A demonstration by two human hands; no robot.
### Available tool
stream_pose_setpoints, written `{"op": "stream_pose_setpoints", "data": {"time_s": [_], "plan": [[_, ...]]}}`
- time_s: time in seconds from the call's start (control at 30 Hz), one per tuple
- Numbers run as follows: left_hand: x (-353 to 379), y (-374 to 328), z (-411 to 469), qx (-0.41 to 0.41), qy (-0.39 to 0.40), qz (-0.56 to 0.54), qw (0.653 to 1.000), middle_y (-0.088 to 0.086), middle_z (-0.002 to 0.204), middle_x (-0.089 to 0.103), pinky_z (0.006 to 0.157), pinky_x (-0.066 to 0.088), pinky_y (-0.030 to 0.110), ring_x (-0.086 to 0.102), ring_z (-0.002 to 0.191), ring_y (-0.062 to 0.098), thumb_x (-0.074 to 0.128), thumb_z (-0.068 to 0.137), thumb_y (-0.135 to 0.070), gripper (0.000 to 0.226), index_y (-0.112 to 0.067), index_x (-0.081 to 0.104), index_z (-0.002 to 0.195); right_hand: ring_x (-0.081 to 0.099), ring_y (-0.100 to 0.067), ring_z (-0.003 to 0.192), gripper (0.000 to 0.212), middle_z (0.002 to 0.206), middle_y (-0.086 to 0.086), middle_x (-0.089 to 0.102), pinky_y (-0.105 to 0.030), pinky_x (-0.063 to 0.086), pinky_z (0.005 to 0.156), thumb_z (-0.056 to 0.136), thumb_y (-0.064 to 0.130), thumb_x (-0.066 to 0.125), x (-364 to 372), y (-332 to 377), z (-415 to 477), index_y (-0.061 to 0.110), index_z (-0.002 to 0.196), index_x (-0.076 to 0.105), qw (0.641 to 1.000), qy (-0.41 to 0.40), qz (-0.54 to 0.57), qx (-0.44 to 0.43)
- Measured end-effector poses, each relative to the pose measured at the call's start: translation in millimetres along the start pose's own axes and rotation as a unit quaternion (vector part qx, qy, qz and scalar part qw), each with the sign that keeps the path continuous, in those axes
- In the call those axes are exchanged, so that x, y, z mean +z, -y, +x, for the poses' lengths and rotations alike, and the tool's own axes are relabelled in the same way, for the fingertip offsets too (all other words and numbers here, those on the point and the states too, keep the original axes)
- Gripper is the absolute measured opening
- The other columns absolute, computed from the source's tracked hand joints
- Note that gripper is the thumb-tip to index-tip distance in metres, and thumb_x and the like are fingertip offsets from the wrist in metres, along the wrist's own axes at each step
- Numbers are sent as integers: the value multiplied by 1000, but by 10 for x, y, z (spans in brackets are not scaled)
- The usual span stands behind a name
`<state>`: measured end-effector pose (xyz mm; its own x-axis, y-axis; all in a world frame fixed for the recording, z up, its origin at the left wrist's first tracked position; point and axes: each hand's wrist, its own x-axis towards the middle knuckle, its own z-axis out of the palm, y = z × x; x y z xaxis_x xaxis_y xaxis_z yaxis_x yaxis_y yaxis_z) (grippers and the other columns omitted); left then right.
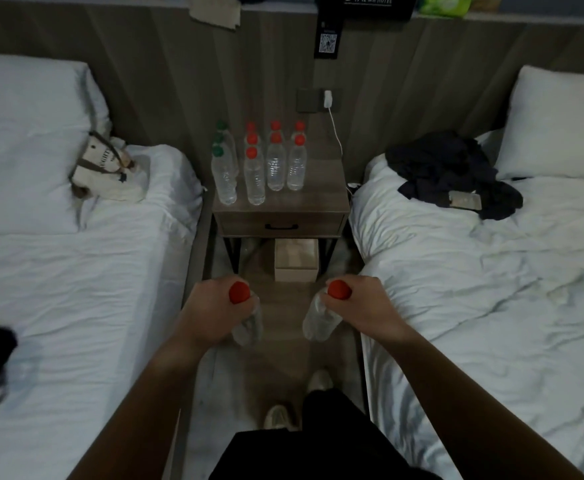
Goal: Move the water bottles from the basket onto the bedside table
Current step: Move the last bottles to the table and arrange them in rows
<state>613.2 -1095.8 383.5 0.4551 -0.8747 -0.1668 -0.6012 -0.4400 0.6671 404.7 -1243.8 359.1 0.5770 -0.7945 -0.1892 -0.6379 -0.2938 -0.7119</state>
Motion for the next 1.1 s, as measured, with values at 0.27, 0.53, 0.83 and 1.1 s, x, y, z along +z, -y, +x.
{"op": "stream_pose_setpoints", "data": {"time_s": [0.27,0.53,0.83,1.1], "plan": [[176,-68,984,-73,15,-32,997,-9,73,58,58,41,15,56,67,2,69,80,-22,12,-27,58,79,57,10,58,9,65,16,59,1,40,56,77,24,74,-91,-133,1024,17,79,70,999,2,32,11],[204,-321,2252,-57,-1,33,998,-1,72,65,63,48,17,62,67,7,69,80,-23,14,-10,67,86,59,-6,66,16,79,-4,70,-4,40,62,81,20,71,-461,-109,2458,6,87,71,998,30,25,-39],[193,-432,3668,-67,-25,42,997,-4,70,63,60,57,27,63,62,9,66,80,-28,11,-18,61,80,67,-19,82,16,84,-7,72,-32,54,80,84,26,64,-618,15,3739,12,87,70,997,81,9,-9],[240,-252,4491,-80,26,86,993,-5,80,65,71,51,28,61,75,10,63,79,-29,12,-21,62,87,65,-20,88,26,91,-7,70,-29,50,81,88,32,59,-470,55,4349,9,97,67,992,120,-31,35]]}}
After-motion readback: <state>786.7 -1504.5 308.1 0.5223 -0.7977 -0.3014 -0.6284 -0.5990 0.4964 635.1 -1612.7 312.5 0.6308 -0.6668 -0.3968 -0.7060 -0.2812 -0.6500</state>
